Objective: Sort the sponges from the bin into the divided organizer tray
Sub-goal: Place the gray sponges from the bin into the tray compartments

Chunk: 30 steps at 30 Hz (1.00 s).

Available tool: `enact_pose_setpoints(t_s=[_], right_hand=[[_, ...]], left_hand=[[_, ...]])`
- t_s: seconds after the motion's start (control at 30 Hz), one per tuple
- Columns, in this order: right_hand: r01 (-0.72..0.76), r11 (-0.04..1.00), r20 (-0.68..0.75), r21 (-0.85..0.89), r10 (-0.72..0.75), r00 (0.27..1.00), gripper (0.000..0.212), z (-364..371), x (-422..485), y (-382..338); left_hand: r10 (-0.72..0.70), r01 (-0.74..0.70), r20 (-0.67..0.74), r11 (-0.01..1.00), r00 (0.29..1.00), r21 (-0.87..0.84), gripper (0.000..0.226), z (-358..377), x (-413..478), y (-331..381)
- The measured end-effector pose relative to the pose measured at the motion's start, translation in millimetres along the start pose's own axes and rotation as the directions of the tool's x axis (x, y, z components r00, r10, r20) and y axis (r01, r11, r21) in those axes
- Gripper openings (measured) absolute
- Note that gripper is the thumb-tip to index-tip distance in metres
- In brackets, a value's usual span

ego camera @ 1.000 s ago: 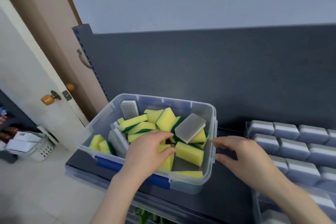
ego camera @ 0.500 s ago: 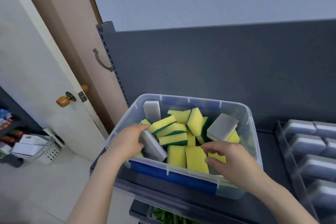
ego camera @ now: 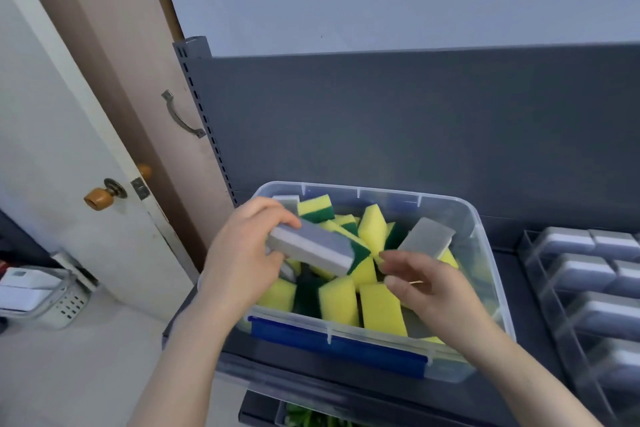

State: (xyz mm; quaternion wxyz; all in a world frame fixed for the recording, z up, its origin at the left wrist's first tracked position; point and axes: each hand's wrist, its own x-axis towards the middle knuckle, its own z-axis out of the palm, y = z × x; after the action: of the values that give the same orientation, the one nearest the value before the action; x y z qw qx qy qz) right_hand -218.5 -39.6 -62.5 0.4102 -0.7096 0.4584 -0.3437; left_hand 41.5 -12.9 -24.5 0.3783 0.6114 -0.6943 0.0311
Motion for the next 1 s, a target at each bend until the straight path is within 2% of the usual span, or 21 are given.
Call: enact_pose_setpoints(t_s=[0.03, 0.1, 0.17, 0.23, 0.3, 0.37, 0.43, 0.5, 0.57, 0.63, 0.73, 0.83, 0.93, 1.0], right_hand=[[-0.032, 0.991, -0.013, 0.130, 0.034, 0.999, 0.029, 1.9, 0.7, -3.5], [-0.129, 0.910, -0.005, 0.394, 0.143, 0.990, 0.044, 5.1, 2.2, -6.7], [-0.219, 0.810, 0.013, 0.543, 0.253, 0.967, 0.049, 5.4, 3.8, -7.4], [-0.265, 0.723, 0.019, 0.638, 0.328, 0.944, 0.044, 3.2, 4.6, -3.3], [-0.268, 0.668, 0.007, 0.694, 0.366, 0.930, 0.044, -0.1, 4.5, 3.8], [-0.242, 0.668, -0.043, 0.704, 0.380, 0.924, 0.042, -4.5, 3.8, 9.1], [-0.212, 0.684, -0.098, 0.699, 0.384, 0.918, 0.039, -8.9, 3.4, 13.0], [-0.198, 0.711, -0.129, 0.675, 0.378, 0.917, 0.038, -11.8, 3.4, 17.2], [-0.189, 0.738, -0.149, 0.647, 0.366, 0.919, 0.038, -12.8, 2.7, 20.9], [-0.171, 0.780, -0.179, 0.601, 0.340, 0.923, 0.038, -12.8, 1.0, 22.8], [-0.140, 0.880, -0.234, 0.454, 0.269, 0.934, 0.046, -14.9, -0.5, 25.7], [-0.088, 0.965, -0.265, 0.246, 0.154, 0.952, 0.058, -20.1, 2.4, 27.0], [-0.018, 0.996, -0.205, 0.090, 0.036, 0.978, 0.064, -24.4, 9.2, 24.0], [0.038, 0.997, -0.193, 0.072, -0.024, 0.981, 0.062, -30.4, 15.9, 22.9]], left_hand=[[0.037, -0.039, -0.045, 0.998, 0.998, -0.049, 0.053, 7.0, -0.4, 7.9], [0.124, -0.136, -0.119, 0.986, 0.985, -0.099, 0.048, 27.4, -4.2, 21.7], [0.209, -0.234, -0.174, 0.963, 0.962, -0.134, 0.042, 48.9, -9.0, 29.8], [0.246, -0.284, -0.190, 0.937, 0.950, -0.206, 0.039, 64.6, -12.1, 32.8], [0.215, -0.247, -0.154, 0.940, 0.964, -0.234, 0.042, 73.6, -13.5, 34.6], [0.084, -0.108, -0.090, 0.944, 0.992, -0.312, 0.057, 78.7, -13.6, 34.6], [-0.089, 0.060, -0.043, 0.887, 0.995, -0.457, 0.057, 81.2, -12.6, 32.2], [-0.212, 0.212, 0.065, 0.807, 0.975, -0.551, 0.038, 83.3, -8.5, 31.7], [-0.261, 0.357, 0.245, 0.712, 0.934, -0.604, 0.025, 87.7, -4.6, 35.1], [-0.275, 0.449, 0.359, 0.631, 0.892, -0.632, 0.028, 93.6, -1.8, 40.0], [-0.248, 0.451, 0.392, 0.657, 0.886, -0.605, 0.048, 101.0, 3.9, 43.6], [-0.123, 0.372, 0.438, 0.749, 0.891, -0.548, 0.063, 106.8, 8.1, 45.4], [0.007, 0.221, 0.478, 0.880, 0.879, -0.421, 0.071, 114.0, 10.0, 52.6], [0.005, 0.167, 0.424, 0.915, 0.905, -0.368, 0.067, 120.7, 12.4, 54.6]])
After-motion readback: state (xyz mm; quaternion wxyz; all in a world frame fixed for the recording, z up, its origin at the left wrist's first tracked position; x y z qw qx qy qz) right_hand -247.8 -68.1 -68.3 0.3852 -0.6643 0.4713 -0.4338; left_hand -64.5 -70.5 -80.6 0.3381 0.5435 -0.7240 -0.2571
